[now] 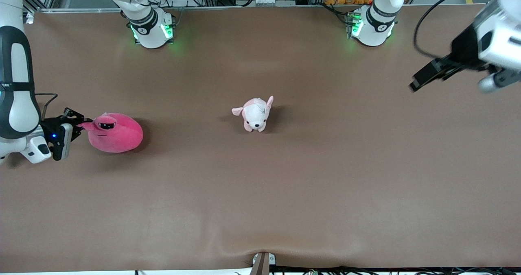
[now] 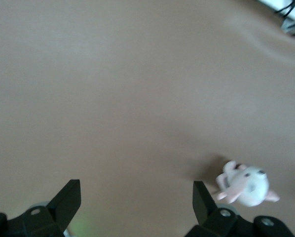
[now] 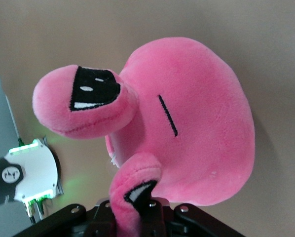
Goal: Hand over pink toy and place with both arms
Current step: 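Lower the pink toy onto the table and open the right gripper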
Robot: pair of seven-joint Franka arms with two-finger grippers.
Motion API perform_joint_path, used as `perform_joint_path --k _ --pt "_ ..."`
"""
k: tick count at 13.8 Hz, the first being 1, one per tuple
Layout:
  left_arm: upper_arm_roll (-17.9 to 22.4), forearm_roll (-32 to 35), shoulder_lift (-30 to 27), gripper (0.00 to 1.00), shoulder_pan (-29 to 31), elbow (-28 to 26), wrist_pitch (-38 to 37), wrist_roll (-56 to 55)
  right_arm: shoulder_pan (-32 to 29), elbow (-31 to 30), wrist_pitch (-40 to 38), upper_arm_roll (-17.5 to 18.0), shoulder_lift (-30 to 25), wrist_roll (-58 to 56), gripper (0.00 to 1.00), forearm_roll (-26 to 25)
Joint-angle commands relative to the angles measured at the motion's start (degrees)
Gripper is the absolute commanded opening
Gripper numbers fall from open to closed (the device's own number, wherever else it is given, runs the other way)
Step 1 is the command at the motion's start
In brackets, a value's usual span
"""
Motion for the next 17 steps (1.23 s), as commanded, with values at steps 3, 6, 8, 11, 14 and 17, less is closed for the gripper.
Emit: perform_joint_path --k 3,6,8,11,14,17 --pt "2.5 3.1 -8.3 1.00 -1.4 -9.6 0.0 11.5 -1.0 1.6 -1.5 1.1 2.2 -3.3 0.54 -1.3" --pt "2.7 5.5 -11.9 1.00 -1.4 -13.2 -0.1 15.6 -1.4 1.9 -1.5 1.1 2.1 -3.0 1.00 -1.2" --pt "2.7 6.4 -13.0 1.00 -1.1 -14.1 -0.2 15.4 -1.2 3.4 -2.3 1.1 1.6 -2.9 1.00 -0.9" --pt "3.9 6.4 -11.2 1.00 -0.8 -12.5 -1.0 16.3 -0.3 9.7 -6.7 1.4 1.4 3.8 1.00 -1.0" --pt "4.3 7.1 -11.2 1.00 -0.8 -12.5 -1.3 19.2 1.0 10.9 -7.3 1.6 -1.3 14.1 1.00 -0.7" --pt "4.3 7.4 -10.2 1.00 0.4 -12.2 -1.6 19.2 2.9 10.9 -7.0 1.6 -4.7 22.9 1.00 -0.7"
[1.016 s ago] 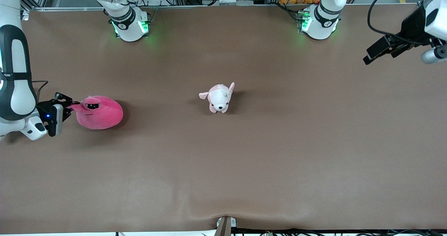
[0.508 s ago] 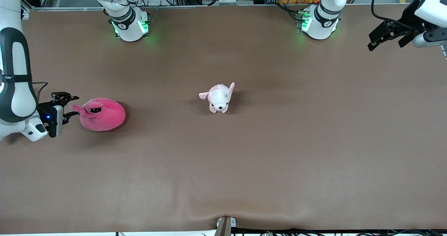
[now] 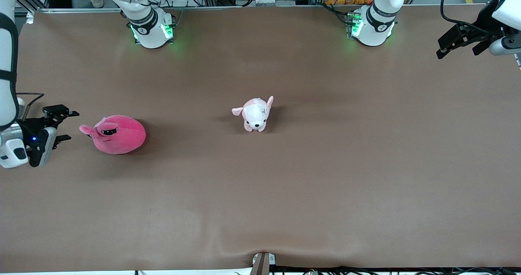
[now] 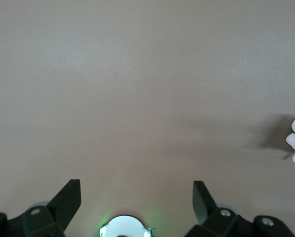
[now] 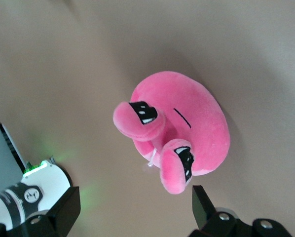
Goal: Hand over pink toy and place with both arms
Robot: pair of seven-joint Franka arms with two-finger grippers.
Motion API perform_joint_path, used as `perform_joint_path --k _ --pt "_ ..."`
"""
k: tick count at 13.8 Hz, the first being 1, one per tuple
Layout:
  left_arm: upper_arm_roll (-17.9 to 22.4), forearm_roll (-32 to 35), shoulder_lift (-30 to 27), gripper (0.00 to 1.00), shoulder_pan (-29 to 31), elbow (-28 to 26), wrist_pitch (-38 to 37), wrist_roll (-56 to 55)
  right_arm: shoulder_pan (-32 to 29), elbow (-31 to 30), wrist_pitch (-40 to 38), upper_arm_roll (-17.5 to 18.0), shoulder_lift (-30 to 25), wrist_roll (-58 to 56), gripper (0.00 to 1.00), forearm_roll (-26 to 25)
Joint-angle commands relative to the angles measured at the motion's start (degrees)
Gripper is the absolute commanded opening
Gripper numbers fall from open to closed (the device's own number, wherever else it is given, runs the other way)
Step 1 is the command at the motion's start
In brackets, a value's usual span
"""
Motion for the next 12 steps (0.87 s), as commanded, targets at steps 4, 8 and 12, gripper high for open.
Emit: perform_joint_path --k 4,8,12 --pt "0.1 1.4 3.7 1.00 0.6 3.7 -1.5 1.1 1.9 -0.9 1.1 0.0 -6.5 19.7 1.00 -0.1" --pt "0.1 1.6 3.3 1.00 0.8 3.7 -1.8 1.6 4.0 -4.2 4.8 0.0 -11.9 41.8 1.00 -0.1" --pt "0.1 1.4 2.0 1.00 2.8 3.3 -1.8 4.0 6.9 -6.7 9.3 -0.1 -17.4 57.1 1.00 -2.2"
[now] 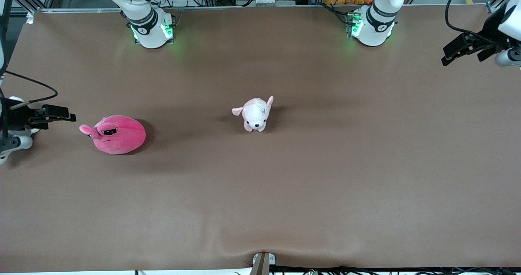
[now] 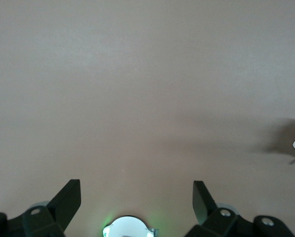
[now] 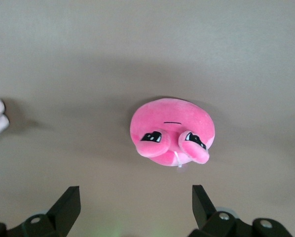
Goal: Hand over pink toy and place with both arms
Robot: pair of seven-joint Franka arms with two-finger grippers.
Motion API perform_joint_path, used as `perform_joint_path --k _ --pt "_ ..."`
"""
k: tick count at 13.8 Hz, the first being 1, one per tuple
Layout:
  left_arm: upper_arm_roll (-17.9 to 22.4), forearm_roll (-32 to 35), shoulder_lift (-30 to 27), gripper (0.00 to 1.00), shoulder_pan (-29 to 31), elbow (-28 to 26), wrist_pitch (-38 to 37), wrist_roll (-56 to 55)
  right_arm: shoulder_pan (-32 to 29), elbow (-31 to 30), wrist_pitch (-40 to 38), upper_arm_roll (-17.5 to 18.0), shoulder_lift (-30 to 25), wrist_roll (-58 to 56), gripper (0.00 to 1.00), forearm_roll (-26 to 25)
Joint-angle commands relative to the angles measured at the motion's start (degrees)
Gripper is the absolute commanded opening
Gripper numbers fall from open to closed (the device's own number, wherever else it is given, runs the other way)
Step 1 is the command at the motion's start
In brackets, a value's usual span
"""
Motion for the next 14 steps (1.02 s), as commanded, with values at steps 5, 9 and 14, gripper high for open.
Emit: perform_joint_path --k 5,9,14 --pt "-0.2 0.9 -2.0 1.00 3.1 0.9 -2.0 4.6 0.9 -20.9 11.7 -0.1 -18.0 13.3 1.00 -2.1" --pt "0.5 0.5 -1.9 1.00 4.1 1.6 -3.0 4.6 2.6 -17.5 9.3 0.1 -17.7 25.2 1.00 -2.1" --pt "0.6 0.9 -1.4 1.00 3.9 4.5 -4.6 4.7 2.4 -9.3 0.8 -0.1 -16.9 18.5 1.00 -3.0"
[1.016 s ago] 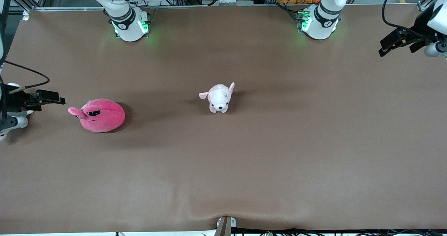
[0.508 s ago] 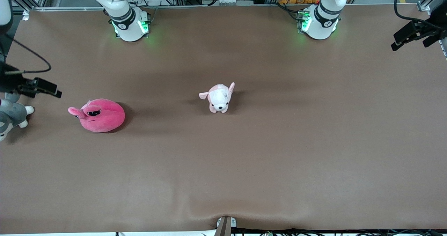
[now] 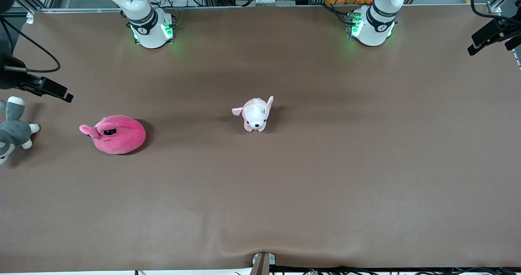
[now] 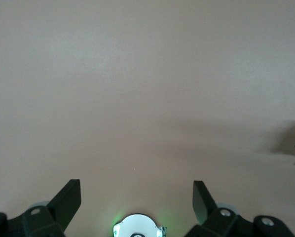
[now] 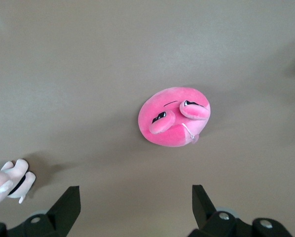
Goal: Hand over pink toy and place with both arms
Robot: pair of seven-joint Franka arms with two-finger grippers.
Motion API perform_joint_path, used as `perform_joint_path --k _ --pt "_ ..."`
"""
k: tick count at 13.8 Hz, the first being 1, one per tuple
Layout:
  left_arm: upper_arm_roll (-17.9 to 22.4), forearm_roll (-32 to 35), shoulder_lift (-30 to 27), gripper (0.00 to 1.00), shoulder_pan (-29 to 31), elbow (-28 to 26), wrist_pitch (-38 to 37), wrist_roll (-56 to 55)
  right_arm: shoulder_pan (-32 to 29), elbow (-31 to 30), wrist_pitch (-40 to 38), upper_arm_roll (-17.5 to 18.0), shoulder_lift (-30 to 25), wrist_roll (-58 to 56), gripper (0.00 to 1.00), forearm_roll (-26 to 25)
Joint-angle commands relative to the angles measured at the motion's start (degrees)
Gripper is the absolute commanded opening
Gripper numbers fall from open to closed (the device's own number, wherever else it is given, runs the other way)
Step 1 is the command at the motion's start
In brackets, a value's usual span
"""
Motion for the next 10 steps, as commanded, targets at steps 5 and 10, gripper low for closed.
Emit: perform_joint_path --k 5,10 --pt "-0.8 1.2 0.6 1.00 -0.6 2.0 -2.5 1.2 0.5 4.1 -9.7 0.0 -1.5 -6.0 1.00 -1.2" --pt "-3.7 1.2 1.2 1.00 -0.6 1.8 -2.6 3.1 2.6 2.7 -9.8 0.3 -3.5 -6.0 1.00 -1.2"
